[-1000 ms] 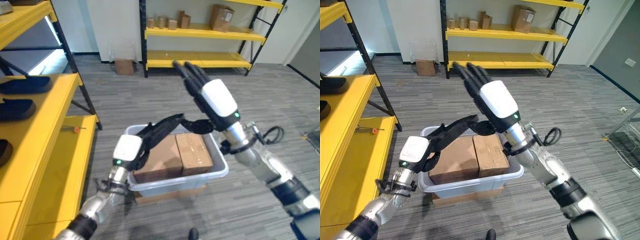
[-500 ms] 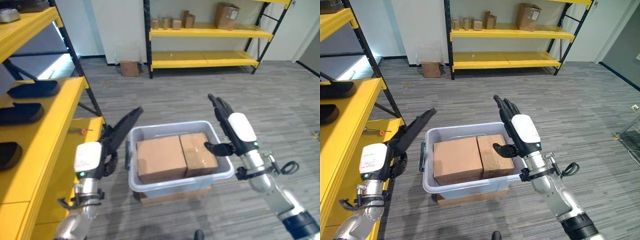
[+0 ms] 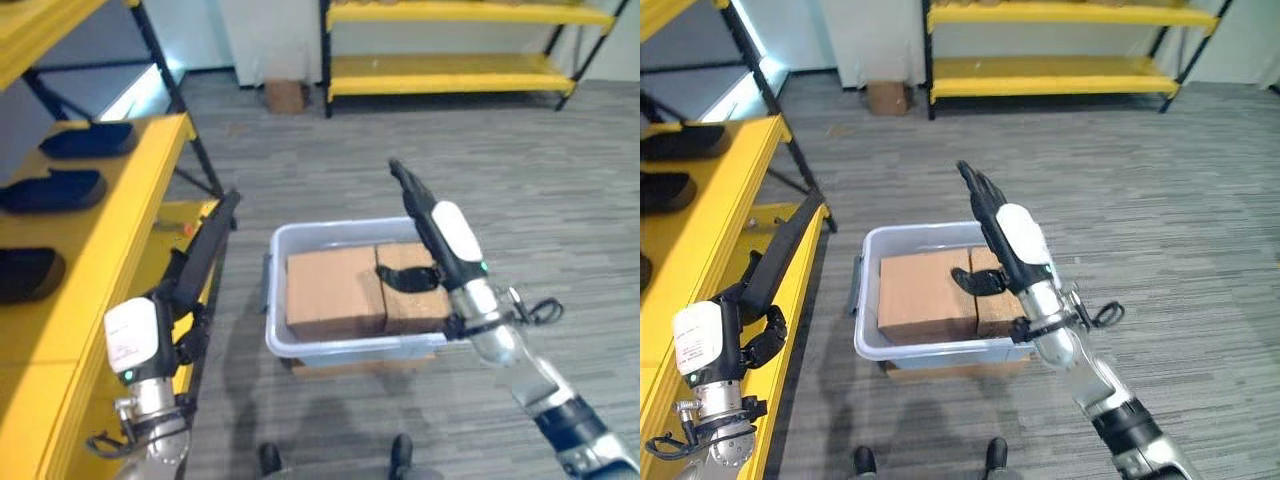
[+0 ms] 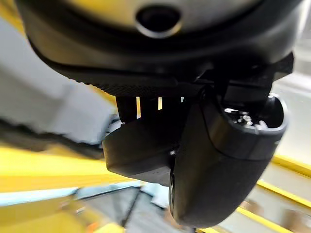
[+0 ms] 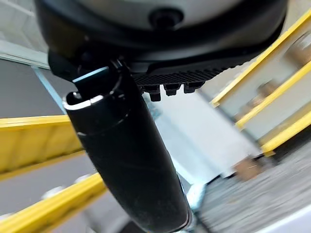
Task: Move parts from the plastic box to the shelf.
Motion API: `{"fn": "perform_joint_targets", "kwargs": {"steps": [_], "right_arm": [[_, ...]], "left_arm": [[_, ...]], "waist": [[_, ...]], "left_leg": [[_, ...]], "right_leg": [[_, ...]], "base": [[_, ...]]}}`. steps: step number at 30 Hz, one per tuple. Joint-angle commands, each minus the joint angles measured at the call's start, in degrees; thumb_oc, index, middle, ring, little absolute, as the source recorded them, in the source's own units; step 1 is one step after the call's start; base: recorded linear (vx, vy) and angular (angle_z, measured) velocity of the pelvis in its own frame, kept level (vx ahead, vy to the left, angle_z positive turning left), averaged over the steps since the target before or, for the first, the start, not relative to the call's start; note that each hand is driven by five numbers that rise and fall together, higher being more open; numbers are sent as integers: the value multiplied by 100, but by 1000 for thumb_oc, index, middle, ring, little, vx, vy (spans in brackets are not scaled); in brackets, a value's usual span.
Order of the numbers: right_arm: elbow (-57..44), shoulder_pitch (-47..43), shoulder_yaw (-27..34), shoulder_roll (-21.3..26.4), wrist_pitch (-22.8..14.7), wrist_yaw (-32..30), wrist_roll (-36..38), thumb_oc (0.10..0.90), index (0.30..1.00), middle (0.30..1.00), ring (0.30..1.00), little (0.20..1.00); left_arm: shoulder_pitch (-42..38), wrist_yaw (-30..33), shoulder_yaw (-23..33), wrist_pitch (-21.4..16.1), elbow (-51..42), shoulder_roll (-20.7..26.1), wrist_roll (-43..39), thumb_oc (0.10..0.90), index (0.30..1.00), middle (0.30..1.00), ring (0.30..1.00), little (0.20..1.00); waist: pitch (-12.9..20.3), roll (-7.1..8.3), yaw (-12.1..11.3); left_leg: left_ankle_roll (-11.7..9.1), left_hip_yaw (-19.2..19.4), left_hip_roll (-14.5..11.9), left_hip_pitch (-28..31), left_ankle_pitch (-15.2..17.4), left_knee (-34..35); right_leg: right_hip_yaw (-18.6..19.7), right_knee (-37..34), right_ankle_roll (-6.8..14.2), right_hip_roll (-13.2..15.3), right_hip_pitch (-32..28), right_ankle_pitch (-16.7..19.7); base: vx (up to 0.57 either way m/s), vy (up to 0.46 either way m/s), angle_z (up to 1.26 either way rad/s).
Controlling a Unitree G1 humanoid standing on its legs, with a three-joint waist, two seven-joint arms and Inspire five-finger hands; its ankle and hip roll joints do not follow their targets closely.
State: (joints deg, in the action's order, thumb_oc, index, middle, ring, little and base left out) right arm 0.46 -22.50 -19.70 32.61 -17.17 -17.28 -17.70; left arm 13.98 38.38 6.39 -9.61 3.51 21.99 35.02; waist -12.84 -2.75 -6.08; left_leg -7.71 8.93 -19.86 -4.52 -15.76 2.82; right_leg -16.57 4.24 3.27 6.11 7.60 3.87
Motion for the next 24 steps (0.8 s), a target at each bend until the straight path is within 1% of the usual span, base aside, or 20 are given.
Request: {"fn": "perform_joint_targets", "kwargs": {"steps": [1,2,3,4,5,6,7,8,9,10,11,13,14,15,16,17,18,19,22,24], "right_arm": [[-530,-512,285,-62,-375,-453,290,900,1000,1000,1000,1000],[-569,-451,308,-23,-365,-549,251,900,1000,1000,1000,1000],[-572,-442,318,-24,-366,-551,249,900,1000,1000,1000,1000],[-622,-345,338,-14,-412,-529,403,900,1000,1000,1000,1000],[-636,-254,356,-34,-433,-483,485,900,1000,1000,1000,1000],[-640,-169,368,-62,-435,-424,530,900,1000,1000,1000,1000],[-643,-49,419,-79,-401,-372,525,900,1000,1000,1000,1000],[-673,172,545,-74,-388,-297,572,900,1000,1000,1000,1000],[-759,466,760,-55,-398,-344,558,900,1000,1000,1000,1000],[-773,660,892,-76,-351,-321,500,900,1000,1000,1000,1000],[-785,775,952,-101,-311,-293,452,900,1000,1000,1000,1000],[-799,943,1074,-179,-306,-286,473,900,1000,1000,1000,1000],[-821,1034,1122,-230,-301,-255,502,900,1000,1000,1000,1000],[-821,1095,1137,-259,-310,-255,523,900,1000,1000,1000,1000],[-811,1180,1143,-371,-331,-246,648,900,1000,1000,1000,1000],[-809,1191,1156,-384,-337,-237,658,900,1000,1000,1000,1000],[-823,1277,1142,-436,-317,-209,641,900,1000,1000,1000,1000],[-830,1294,1155,-451,-316,-204,638,900,1000,1000,1000,1000],[-792,1450,1195,-544,-283,-218,608,900,1000,1000,1000,1000],[-760,1530,1201,-630,-279,-232,619,900,1000,1000,1000,1000]], "left_arm": [[-574,627,466,-305,-692,591,-266,400,300,300,300,300],[-690,649,386,-393,-756,674,-262,400,300,300,300,300],[-693,649,379,-392,-756,680,-262,400,300,300,300,300],[-777,645,291,-446,-768,691,-311,400,300,300,300,300],[-816,655,249,-434,-763,694,-340,400,300,300,300,300],[-845,623,197,-436,-758,670,-405,400,300,300,300,300],[-847,566,170,-439,-757,657,-453,400,300,300,300,300],[-851,507,159,-381,-741,638,-447,400,300,300,300,300],[-879,494,77,-345,-749,619,-392,400,300,300,300,300],[-853,485,68,-303,-782,664,-227,400,300,300,300,300],[-819,460,55,-295,-813,687,-157,400,300,300,300,300],[-840,445,80,-304,-908,714,-104,400,300,300,300,300],[-810,447,74,-294,-953,779,-33,400,300,300,300,300],[-797,468,71,-294,-996,818,24,400,300,300,300,300],[-759,507,78,-304,-1040,860,90,400,300,300,300,300],[-750,510,71,-301,-1048,876,93,400,300,300,300,300],[-708,514,78,-311,-1079,917,113,400,300,300,300,300],[-694,504,75,-305,-1099,929,111,400,300,300,300,300],[-579,550,131,-281,-1243,953,184,400,300,300,300,300],[-519,598,127,-248,-1284,970,271,400,300,300,300,300]], "waist": [[98,225,-45],[72,294,-71],[74,293,-50],[106,382,-40],[129,420,-25],[150,444,-20],[193,432,25],[279,437,146],[452,377,355],[580,334,386],[622,329,375],[608,333,349],[619,369,346],[591,389,320],[540,433,229],[536,465,253],[484,511,143],[483,540,174],[472,631,16],[522,653,-70]], "left_leg": [[-381,61,-69,-242,-719,-333],[-322,-31,31,-368,-453,-728],[-315,-73,36,-417,-409,-801],[-200,-215,133,-370,117,-1906],[-155,-237,204,-300,403,-2462],[-117,-350,345,-255,674,-2953],[-64,-456,468,-194,1026,-3073],[11,-308,625,183,1557,-2661],[114,247,648,552,1821,-1658],[140,444,743,885,1936,-806],[219,445,886,1100,1903,-345],[266,443,1009,1138,1791,-31],[338,363,1127,1178,1764,129],[378,323,1200,1173,1785,126],[440,263,1321,1104,1907,5],[469,227,1360,1081,1942,-49],[534,109,1508,984,2026,-146],[560,66,1545,962,2045,-185],[677,-195,1822,818,2135,-334],[766,-292,2001,812,2178,-342]], "right_leg": [[-627,-19,115,234,-545,-499],[-838,-85,120,315,-536,-404],[-868,-96,128,320,-549,-402],[-985,-170,55,411,-560,-393],[-1133,-200,6,439,-578,-395],[-1274,-229,-20,453,-614,-394],[-1454,-216,20,454,-686,-427],[-1681,-173,147,530,-787,-349],[-1952,-163,324,674,-887,-170],[-2121,-86,441,859,-912,-79],[-2170,-19,526,974,-922,-20],[-2315,51,678,1184,-906,181],[-2396,91,759,1321,-924,270],[-2450,114,803,1404,-954,341],[-2552,148,900,1589,-1019,483],[-2579,153,936,1639,-1044,507],[-2666,173,1029,1810,-1120,664],[-2706,174,1049,1852,-1149,683],[-2859,161,1132,2105,-1313,930],[-2979,184,1161,2250,-1390,1020]], "base": [[-229,-289,90],[-164,-195,208],[-148,-245,243],[-76,-174,225],[-102,-194,98],[-45,-34,107],[-3,85,124],[37,274,158],[46,444,168],[36,483,187],[-9,405,173],[-49,271,58],[-36,253,10],[-34,320,25],[-29,236,29],[-38,302,39],[-22,181,57],[-39,248,55],[-18,224,67],[33,317,49]]}}
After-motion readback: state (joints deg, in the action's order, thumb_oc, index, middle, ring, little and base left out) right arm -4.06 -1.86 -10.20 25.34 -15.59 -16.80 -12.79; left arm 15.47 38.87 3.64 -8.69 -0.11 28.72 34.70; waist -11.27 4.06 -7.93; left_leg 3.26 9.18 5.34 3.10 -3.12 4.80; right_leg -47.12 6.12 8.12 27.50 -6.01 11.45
